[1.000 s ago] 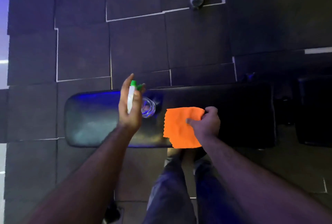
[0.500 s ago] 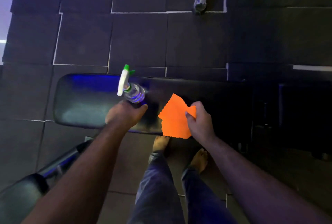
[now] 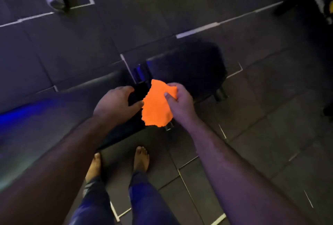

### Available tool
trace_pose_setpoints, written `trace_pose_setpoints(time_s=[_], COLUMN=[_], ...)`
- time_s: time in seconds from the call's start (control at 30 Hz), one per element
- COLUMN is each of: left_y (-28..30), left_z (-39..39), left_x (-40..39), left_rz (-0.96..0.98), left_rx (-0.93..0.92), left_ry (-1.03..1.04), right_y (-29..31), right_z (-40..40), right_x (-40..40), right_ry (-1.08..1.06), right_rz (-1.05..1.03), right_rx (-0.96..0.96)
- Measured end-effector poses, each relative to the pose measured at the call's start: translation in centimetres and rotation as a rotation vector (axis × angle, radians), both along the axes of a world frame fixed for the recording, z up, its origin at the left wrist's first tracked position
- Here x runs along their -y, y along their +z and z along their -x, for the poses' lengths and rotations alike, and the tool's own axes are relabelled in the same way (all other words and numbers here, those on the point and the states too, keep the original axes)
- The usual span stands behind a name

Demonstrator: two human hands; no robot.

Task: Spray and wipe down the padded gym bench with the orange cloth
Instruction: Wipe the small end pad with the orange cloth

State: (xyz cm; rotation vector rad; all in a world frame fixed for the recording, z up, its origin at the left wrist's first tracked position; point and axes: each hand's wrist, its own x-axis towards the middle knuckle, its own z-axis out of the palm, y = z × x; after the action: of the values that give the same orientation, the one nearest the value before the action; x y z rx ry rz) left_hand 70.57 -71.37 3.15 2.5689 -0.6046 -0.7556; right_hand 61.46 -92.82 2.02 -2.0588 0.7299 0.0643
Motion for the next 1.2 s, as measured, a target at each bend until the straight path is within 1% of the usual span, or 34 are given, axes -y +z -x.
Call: trace_pose_setpoints(time_s=[0.07, 0.1, 0.17, 0.2, 0.23, 0.27, 0.3, 0.37, 0.4, 0.47, 0.6, 0.7, 0.8, 0.9, 0.97, 1.03, 1.1, 1.2], left_y=[-1.0, -1.5, -2.5, -3.1, -3.6, -4.2, -4.9, -6.4, -7.2, -8.9, -11.8, -12.5, -12.8, -13.1, -13.5, -13.6, -13.7, -14.0], left_z=[-0.1, 0.0, 0.3, 0.4, 0.5, 0.6, 0.6, 0.3, 0.1, -0.2, -0.2, -0.4, -0.5, -0.3, -0.3, -0.4, -0.3, -0.4], left_x=[3.1, 4.4, 6.0, 6.6, 7.2, 7.7, 8.1, 8.7, 8.7, 8.3, 7.2, 7.5, 7.7, 7.7, 7.9, 8.0, 7.9, 7.7], left_rz=[0.053, 0.075, 0.123, 0.142, 0.161, 0.181, 0.199, 0.224, 0.220, 0.210, 0.261, 0.213, 0.133, 0.106, 0.106, 0.126, 0.123, 0.121], left_rx=[0.053, 0.076, 0.133, 0.163, 0.191, 0.217, 0.239, 0.267, 0.264, 0.250, 0.276, 0.276, 0.318, 0.337, 0.359, 0.371, 0.366, 0.361], left_ry=[-0.073, -0.091, -0.082, -0.071, -0.064, -0.061, -0.060, -0.072, -0.093, -0.134, -0.157, -0.204, -0.253, -0.254, -0.259, -0.252, -0.253, -0.255], right_y=[-0.7, -1.1, -2.1, -2.7, -3.3, -4.1, -5.2, -7.4, -8.5, -10.1, -11.7, -11.9, -11.1, -10.2, -9.9, -10.0, -9.9, -9.3], right_z=[-0.3, -0.2, 0.3, 0.6, 0.7, 0.9, 1.1, 1.5, 1.5, 1.1, 1.9, 4.2, 2.5, -0.6, -1.0, 0.3, 2.0, 1.2], right_x=[4.7, 6.7, 9.0, 9.1, 8.8, 8.0, 6.9, 4.6, 3.7, 3.0, 1.7, -0.7, 1.7, 5.3, 4.9, 2.7, 0.9, 3.7], right_ry=[-0.080, -0.135, -0.236, -0.236, -0.179, -0.063, 0.079, 0.323, 0.374, 0.343, 0.198, 0.212, 0.205, 0.045, -0.018, -0.016, 0.040, 0.106], right_rz=[0.098, 0.210, 0.508, 0.634, 0.715, 0.766, 0.789, 0.813, 0.831, 0.868, 0.904, 0.886, 0.905, 0.892, 0.868, 0.825, 0.795, 0.801], right_rx=[0.004, -0.020, -0.066, -0.029, 0.030, 0.065, 0.050, -0.081, -0.130, -0.156, -0.134, -0.176, -0.182, -0.212, -0.235, -0.254, -0.281, -0.287])
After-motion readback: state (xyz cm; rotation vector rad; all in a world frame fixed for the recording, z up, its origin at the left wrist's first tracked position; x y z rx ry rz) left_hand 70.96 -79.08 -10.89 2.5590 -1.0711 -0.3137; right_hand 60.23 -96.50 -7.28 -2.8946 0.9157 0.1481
